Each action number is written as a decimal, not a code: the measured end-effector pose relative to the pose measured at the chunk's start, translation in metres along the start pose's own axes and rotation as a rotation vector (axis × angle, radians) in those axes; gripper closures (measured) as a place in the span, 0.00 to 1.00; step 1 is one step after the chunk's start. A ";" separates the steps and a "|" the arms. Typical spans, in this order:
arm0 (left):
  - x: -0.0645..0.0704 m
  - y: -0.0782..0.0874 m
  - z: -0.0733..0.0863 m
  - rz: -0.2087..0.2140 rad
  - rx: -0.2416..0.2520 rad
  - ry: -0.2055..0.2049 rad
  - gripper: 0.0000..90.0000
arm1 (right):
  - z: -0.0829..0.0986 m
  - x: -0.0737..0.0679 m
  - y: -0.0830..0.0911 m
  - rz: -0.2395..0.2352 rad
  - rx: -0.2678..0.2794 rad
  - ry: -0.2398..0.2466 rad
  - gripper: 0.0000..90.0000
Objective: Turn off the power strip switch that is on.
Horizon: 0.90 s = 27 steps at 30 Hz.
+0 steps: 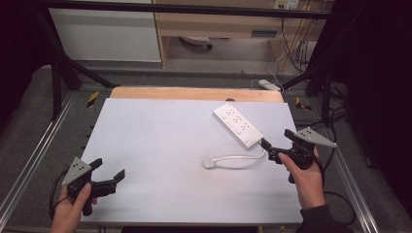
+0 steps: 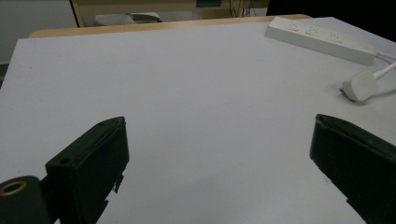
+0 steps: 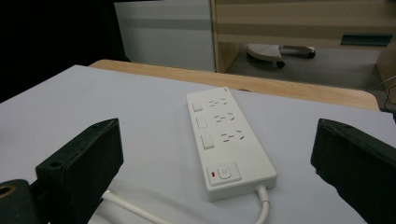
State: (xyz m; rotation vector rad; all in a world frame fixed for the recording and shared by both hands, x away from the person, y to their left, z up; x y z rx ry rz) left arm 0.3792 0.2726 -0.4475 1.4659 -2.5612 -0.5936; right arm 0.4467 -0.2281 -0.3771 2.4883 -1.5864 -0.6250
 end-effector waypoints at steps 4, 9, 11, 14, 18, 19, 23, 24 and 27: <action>0.002 0.000 0.000 0.002 -0.003 -0.007 0.05 | -0.010 -0.001 -0.002 0.003 -0.001 0.021 0.03; 0.002 0.000 0.001 0.001 -0.005 -0.006 0.05 | -0.018 -0.002 -0.006 -0.001 -0.002 0.029 0.03; 0.002 0.000 0.001 0.001 -0.007 -0.004 0.05 | -0.021 -0.003 -0.009 -0.003 -0.004 0.033 0.03; 0.003 -0.001 0.001 0.004 -0.006 -0.005 0.05 | -0.024 -0.005 -0.014 -0.007 -0.004 0.036 0.04; 0.003 -0.002 0.001 0.006 -0.010 -0.006 0.05 | -0.029 -0.007 -0.021 -0.010 0.000 0.039 0.05; 0.003 -0.002 0.002 0.006 -0.009 -0.007 0.05 | -0.030 -0.007 -0.023 -0.007 0.003 0.038 0.05; 0.002 -0.001 0.002 0.004 -0.010 -0.002 0.05 | -0.035 -0.010 -0.030 -0.002 0.009 0.036 0.05; 0.002 -0.001 0.002 0.003 -0.011 -0.003 0.05 | -0.036 -0.010 -0.031 0.000 0.011 0.038 0.05; 0.003 -0.002 0.002 0.004 -0.014 -0.007 0.05 | -0.040 -0.013 -0.035 -0.003 0.020 0.035 0.08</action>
Point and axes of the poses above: each handheld gripper's, and its own axes: y roughly backward along the jaws, z roughly out of its underside, x roughly to its right, the point moved 9 cm from there along -y, roughly forward along the jaws, and after that the axes turned 10 degrees about -y, right-handed, at the moved point
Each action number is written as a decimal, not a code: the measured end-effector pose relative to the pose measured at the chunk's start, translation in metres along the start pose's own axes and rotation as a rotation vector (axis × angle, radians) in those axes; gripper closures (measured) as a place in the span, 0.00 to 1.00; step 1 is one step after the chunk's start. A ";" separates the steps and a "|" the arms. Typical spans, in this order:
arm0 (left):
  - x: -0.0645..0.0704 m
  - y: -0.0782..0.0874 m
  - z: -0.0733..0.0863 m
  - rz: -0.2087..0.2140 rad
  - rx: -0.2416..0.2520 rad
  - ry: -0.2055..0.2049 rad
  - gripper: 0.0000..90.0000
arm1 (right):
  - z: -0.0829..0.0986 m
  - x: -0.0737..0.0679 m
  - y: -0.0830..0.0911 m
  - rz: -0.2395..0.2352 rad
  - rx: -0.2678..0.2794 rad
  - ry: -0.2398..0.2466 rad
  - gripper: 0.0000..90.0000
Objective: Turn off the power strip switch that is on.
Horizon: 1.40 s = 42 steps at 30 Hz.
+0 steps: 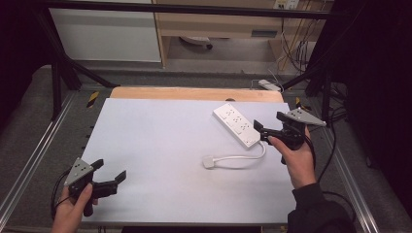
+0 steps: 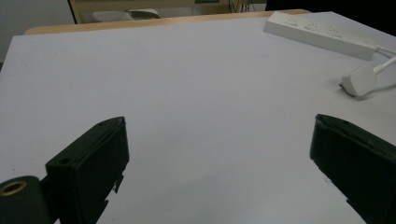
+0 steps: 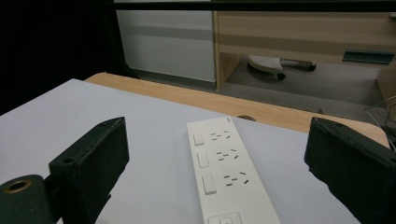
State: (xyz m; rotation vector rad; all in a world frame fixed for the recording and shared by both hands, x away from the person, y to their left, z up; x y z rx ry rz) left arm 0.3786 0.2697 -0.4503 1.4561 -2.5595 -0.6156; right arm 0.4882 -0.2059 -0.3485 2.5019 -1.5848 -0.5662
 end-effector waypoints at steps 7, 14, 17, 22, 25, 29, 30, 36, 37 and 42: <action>0.000 0.000 0.001 0.002 -0.001 0.002 0.05 | -0.007 -0.003 -0.010 -0.014 -0.008 -0.005 0.14; 0.001 0.000 0.001 0.003 -0.004 0.000 0.05 | -0.015 -0.003 -0.020 -0.011 0.007 -0.011 0.22; 0.000 0.000 0.001 0.001 -0.003 0.004 0.05 | -0.019 -0.002 -0.024 -0.006 0.009 -0.012 0.21; 0.000 0.000 0.001 0.001 -0.003 0.007 0.05 | -0.022 -0.001 -0.033 0.007 -0.003 -0.003 0.14; 0.000 0.000 0.001 0.002 -0.002 0.008 0.05 | -0.024 -0.001 -0.038 0.013 -0.003 -0.005 0.12; -0.001 0.001 0.001 -0.002 0.000 0.007 0.05 | -0.026 0.001 -0.045 0.020 0.004 -0.011 0.14; -0.001 0.001 0.000 -0.003 0.007 0.006 0.05 | -0.027 0.002 -0.046 0.018 0.008 -0.015 0.16; -0.002 0.001 0.000 -0.007 0.009 0.008 0.05 | -0.032 0.006 -0.056 0.033 0.034 -0.007 0.30; -0.002 0.002 0.000 -0.006 0.008 0.008 0.05 | -0.033 0.006 -0.058 0.033 0.038 -0.006 0.32; -0.002 0.001 -0.001 -0.007 0.010 0.011 0.05 | -0.032 0.004 -0.067 0.026 0.033 0.008 0.41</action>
Point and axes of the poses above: each handheld gripper's, and its own axes: y roughly backward along the jaws, z roughly out of its underside, x roughly to its right, the point moved 9 cm from there along -y, roughly forward along the jaws, and after that the axes turned 10 degrees about -y, right-handed, at the moved point
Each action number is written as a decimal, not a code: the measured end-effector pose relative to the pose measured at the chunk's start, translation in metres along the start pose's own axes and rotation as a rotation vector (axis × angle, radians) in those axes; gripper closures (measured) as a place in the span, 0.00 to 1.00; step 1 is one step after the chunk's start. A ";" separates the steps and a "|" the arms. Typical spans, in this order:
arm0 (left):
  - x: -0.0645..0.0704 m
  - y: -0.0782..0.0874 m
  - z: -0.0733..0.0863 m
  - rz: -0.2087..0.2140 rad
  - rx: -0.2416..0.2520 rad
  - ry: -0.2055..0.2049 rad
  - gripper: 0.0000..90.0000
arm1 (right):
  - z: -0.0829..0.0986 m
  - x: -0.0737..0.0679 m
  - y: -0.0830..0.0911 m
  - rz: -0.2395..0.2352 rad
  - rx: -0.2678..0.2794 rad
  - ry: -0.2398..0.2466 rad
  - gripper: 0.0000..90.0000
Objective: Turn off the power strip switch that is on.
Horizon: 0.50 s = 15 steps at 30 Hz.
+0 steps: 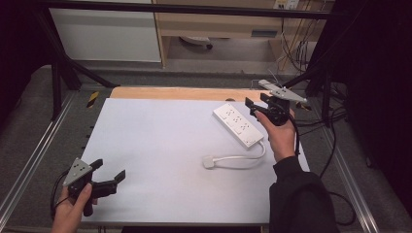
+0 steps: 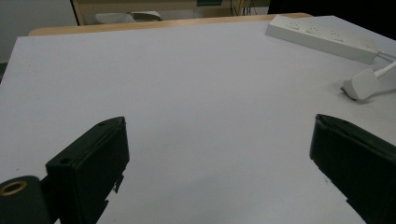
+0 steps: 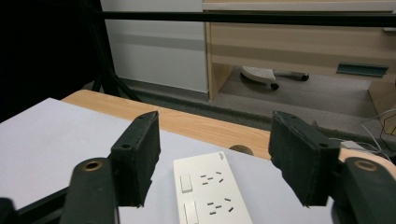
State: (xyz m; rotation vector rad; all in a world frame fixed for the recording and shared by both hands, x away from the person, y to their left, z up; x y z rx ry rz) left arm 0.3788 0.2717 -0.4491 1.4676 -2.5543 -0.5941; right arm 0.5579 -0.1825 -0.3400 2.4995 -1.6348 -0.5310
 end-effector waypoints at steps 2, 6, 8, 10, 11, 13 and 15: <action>-0.001 0.001 0.000 -0.002 0.000 0.003 0.05 | 0.001 -0.002 -0.004 -0.003 -0.001 0.008 0.45; 0.000 0.000 0.000 0.000 0.000 -0.001 0.05 | 0.004 -0.003 -0.013 0.001 -0.009 0.019 0.58; 0.000 0.000 0.000 0.003 -0.002 0.002 0.05 | 0.007 -0.001 -0.019 0.015 -0.012 0.018 0.65; 0.000 0.000 0.000 0.003 -0.001 -0.001 0.05 | 0.008 -0.002 -0.024 0.009 -0.003 0.004 0.72; 0.000 0.000 0.000 0.003 0.000 0.000 0.05 | 0.008 -0.002 -0.027 0.010 -0.001 0.004 0.74; 0.000 0.000 0.000 0.003 -0.001 -0.001 0.05 | 0.008 -0.002 -0.030 0.010 0.002 0.005 0.77; 0.000 0.000 0.000 0.005 0.000 0.001 0.05 | 0.010 -0.001 -0.036 0.018 -0.005 0.015 0.86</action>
Point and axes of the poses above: each handheld gripper's, and its own axes: y roughly backward along the jaws, z roughly out of its underside, x roughly to its right, the point moved 9 cm from there along -y, roughly forward along the jaws, and after that the axes turned 10 degrees about -y, right-handed, at the moved point
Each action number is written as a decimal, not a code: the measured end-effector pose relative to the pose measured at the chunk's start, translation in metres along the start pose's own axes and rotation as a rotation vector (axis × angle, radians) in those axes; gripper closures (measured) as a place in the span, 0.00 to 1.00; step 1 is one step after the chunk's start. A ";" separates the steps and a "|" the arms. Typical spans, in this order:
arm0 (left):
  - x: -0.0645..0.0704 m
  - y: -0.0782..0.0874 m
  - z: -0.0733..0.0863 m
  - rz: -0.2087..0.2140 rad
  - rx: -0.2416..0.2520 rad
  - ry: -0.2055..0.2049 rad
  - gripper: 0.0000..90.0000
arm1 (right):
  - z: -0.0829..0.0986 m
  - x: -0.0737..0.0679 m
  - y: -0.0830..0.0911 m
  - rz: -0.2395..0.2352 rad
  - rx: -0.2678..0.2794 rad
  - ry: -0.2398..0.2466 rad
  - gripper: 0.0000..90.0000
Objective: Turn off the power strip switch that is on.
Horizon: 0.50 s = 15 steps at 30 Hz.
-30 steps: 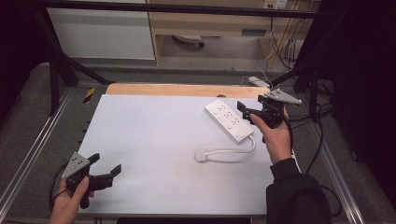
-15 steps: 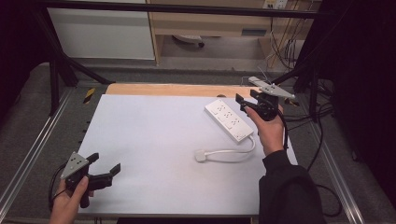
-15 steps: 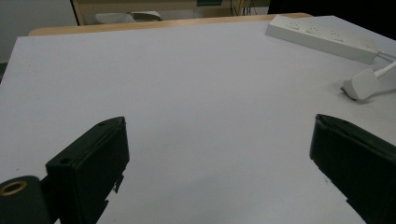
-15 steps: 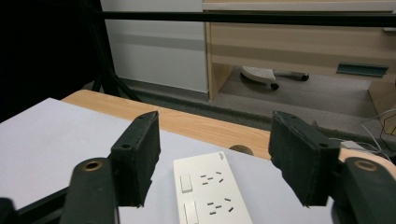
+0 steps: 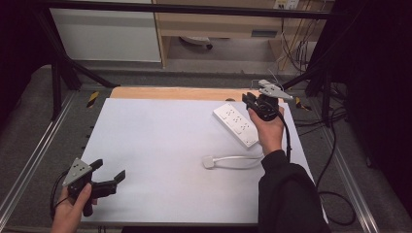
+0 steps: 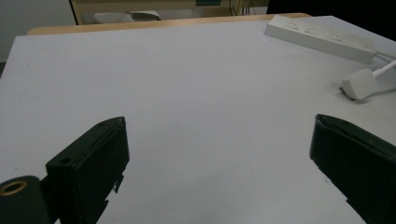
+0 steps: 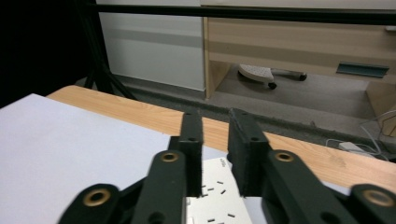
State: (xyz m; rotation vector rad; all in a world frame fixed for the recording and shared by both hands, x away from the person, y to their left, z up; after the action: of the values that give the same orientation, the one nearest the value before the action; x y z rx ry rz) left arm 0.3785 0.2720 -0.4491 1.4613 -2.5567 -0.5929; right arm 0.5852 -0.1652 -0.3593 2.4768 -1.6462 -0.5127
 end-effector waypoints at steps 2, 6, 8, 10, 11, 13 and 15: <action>0.000 0.000 0.000 -0.002 0.001 0.001 0.05 | 0.001 0.001 -0.003 0.000 0.004 -0.006 0.91; 0.000 0.000 -0.001 -0.001 0.005 0.002 0.05 | 0.002 0.002 -0.007 -0.002 0.008 -0.012 0.96; 0.000 0.000 -0.001 0.000 0.005 0.002 0.05 | 0.003 0.002 -0.008 -0.002 0.001 -0.005 0.98; 0.000 0.000 -0.001 0.001 0.004 0.000 0.05 | 0.004 0.003 -0.010 -0.001 0.000 -0.001 0.99; 0.000 0.000 -0.001 0.000 0.004 0.000 0.05 | 0.005 0.003 -0.011 0.000 -0.005 0.002 1.00; 0.000 0.000 -0.001 0.000 0.005 0.001 0.05 | 0.006 0.004 -0.013 0.008 -0.003 0.007 1.00; 0.000 0.000 -0.001 0.000 0.003 0.001 0.05 | 0.007 0.005 -0.014 0.008 -0.005 0.007 1.00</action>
State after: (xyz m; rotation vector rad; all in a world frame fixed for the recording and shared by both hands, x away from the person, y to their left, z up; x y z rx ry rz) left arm 0.3786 0.2720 -0.4485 1.4622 -2.5581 -0.5887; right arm 0.5967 -0.1635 -0.3704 2.4646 -1.6498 -0.5053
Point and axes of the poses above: each handheld gripper's, and its own axes: y roughly backward along the jaws, z roughly out of its underside, x roughly to its right, the point moved 9 cm from there along -y, roughly forward along the jaws, and after that the axes turned 10 degrees about -y, right-handed, at the moved point
